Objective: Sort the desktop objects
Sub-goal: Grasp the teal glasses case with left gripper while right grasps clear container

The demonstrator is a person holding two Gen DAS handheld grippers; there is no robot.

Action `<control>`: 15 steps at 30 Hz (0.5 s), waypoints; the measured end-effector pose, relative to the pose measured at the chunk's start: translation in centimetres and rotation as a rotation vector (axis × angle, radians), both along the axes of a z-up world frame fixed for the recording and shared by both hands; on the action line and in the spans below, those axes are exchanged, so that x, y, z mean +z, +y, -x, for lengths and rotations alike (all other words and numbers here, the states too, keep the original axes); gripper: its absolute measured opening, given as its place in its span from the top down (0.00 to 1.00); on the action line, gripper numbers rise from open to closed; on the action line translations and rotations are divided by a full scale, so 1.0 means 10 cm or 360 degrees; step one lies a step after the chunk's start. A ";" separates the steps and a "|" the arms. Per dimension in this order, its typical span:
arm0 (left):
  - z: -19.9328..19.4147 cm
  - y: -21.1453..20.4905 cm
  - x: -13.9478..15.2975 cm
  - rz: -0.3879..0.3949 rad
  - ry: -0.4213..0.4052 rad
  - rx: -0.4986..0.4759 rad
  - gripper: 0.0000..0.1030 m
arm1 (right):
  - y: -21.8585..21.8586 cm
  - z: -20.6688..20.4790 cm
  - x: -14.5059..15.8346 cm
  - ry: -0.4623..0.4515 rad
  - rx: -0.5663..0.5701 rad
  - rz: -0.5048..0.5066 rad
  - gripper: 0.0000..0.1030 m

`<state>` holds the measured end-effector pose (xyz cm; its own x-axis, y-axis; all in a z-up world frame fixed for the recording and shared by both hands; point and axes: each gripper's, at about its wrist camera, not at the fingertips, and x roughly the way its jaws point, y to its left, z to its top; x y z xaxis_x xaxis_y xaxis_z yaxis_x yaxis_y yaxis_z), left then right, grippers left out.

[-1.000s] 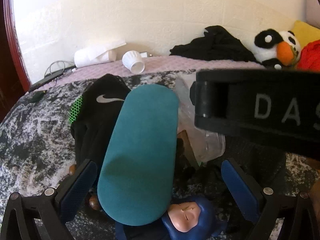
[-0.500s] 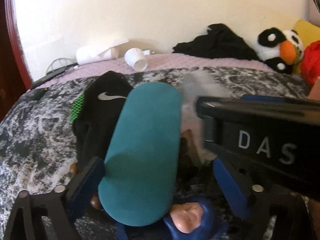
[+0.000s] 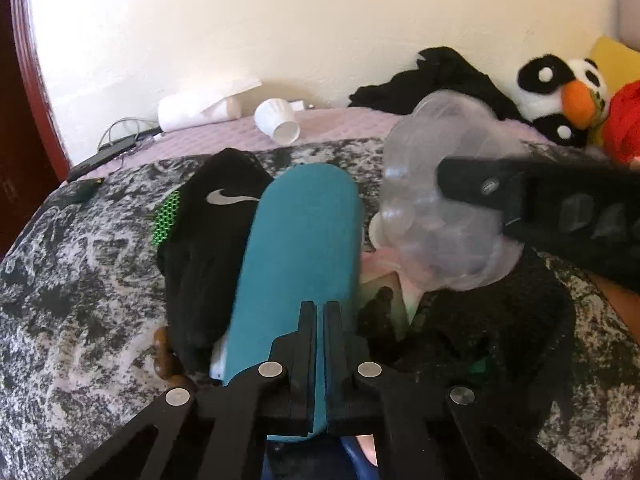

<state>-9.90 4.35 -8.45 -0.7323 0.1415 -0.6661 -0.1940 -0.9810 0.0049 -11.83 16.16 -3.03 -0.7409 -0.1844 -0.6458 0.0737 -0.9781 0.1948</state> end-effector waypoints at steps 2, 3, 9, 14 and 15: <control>-0.01 -0.04 0.03 -0.0030 -0.0001 0.0006 0.99 | 0.01 -0.05 0.05 0.0020 -0.0004 0.0014 0.81; -0.02 -0.05 0.04 -0.0038 0.0003 0.0008 0.99 | 0.02 -0.07 0.08 0.0026 -0.0007 0.0018 0.81; 0.01 -0.08 0.04 -0.0143 -0.0031 -0.0048 0.93 | 0.10 -0.15 0.15 0.0047 -0.0051 0.0047 0.81; 0.03 0.00 0.03 -0.0111 -0.0025 0.0005 0.00 | 0.17 -0.18 0.16 0.0039 -0.0066 0.0094 0.80; 0.04 0.03 0.03 -0.0077 -0.0007 0.0005 0.00 | 0.19 -0.18 0.16 0.0037 -0.0071 0.0109 0.81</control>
